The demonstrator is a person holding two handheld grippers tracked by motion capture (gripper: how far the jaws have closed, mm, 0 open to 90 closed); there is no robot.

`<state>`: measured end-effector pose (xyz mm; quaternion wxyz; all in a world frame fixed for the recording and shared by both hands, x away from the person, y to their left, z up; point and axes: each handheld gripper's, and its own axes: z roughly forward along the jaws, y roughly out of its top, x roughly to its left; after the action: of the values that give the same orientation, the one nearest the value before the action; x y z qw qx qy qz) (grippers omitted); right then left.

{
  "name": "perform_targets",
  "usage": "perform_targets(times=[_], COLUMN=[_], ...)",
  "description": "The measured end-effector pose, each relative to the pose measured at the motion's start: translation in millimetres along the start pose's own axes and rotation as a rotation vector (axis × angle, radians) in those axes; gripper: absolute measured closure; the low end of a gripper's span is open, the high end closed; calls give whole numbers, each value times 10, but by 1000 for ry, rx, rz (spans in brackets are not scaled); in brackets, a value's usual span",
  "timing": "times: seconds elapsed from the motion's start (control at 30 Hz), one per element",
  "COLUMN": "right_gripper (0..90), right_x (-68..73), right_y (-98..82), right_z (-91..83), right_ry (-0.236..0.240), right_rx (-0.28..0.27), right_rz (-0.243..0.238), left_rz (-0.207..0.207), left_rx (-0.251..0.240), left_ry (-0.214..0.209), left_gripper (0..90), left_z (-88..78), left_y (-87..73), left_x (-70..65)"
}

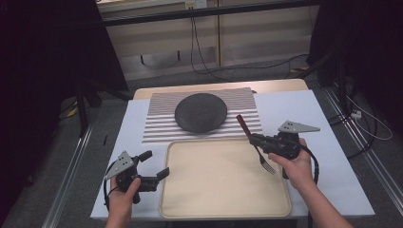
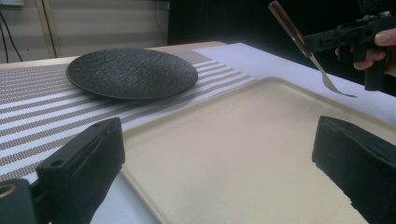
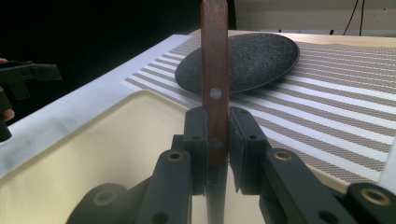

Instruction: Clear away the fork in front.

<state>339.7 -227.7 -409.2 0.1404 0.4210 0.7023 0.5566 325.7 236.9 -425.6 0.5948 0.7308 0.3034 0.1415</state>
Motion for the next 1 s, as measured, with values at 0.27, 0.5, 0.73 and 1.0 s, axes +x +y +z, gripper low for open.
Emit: perform_targets(times=[0.27, 0.5, 0.73, 1.0], right_gripper=[785, 785, 784, 784], right_x=[156, 214, 323, 409], right_y=[-105, -158, -174, -194], right_z=[-22, -11, 34, 113], right_ry=[34, 52, 79, 91], right_rx=[-37, -46, -50, -53], right_rz=[-5, -7, -19, -38], left_rz=[14, 24, 52, 31], left_rx=[13, 26, 50, 49], left_ry=[-25, -51, -79, -104], left_gripper=[26, 26, 23, 23], left_z=[74, 184, 328, 514], left_y=[78, 171, 263, 380], left_x=[-93, -201, -317, -421])
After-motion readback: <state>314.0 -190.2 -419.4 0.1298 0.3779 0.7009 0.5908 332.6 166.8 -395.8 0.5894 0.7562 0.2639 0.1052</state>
